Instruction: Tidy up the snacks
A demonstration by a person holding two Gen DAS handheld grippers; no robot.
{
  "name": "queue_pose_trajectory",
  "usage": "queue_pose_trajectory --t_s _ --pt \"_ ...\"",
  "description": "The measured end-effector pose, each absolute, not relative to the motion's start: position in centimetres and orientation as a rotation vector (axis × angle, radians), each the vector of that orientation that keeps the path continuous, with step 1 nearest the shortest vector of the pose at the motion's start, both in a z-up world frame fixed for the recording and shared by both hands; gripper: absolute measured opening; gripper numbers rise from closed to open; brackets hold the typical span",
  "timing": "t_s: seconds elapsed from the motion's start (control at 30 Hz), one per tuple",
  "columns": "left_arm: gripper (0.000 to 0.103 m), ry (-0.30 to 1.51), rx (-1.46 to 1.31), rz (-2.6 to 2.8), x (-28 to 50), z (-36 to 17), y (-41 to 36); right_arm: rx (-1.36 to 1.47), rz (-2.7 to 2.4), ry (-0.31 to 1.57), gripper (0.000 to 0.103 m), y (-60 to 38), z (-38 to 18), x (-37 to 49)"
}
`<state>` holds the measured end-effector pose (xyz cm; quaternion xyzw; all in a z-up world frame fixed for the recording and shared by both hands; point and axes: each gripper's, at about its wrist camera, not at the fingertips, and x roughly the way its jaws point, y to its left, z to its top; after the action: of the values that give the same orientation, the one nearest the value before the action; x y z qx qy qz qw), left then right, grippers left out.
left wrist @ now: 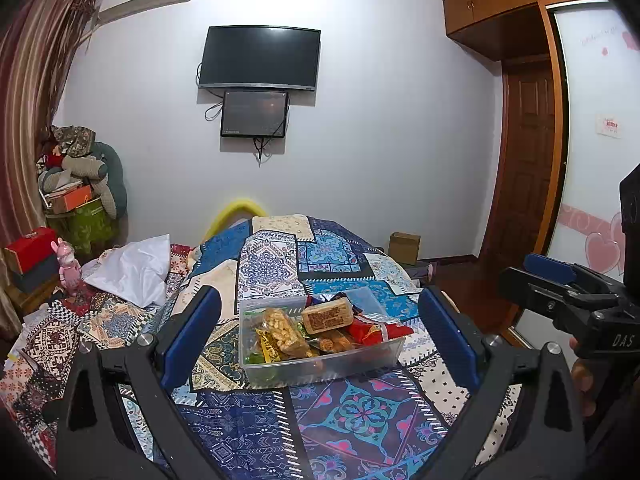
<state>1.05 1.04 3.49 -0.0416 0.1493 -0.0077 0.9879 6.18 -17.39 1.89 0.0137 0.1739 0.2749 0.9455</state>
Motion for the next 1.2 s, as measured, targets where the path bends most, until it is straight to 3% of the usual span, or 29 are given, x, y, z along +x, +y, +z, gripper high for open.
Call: queue_pose_trajectory --t_s 1.2 --pt "0.100 0.313 -0.086 -0.042 1.75 3.14 0.77 0.018 0.543 0.363 0.103 -17.47 1.41 6.94"
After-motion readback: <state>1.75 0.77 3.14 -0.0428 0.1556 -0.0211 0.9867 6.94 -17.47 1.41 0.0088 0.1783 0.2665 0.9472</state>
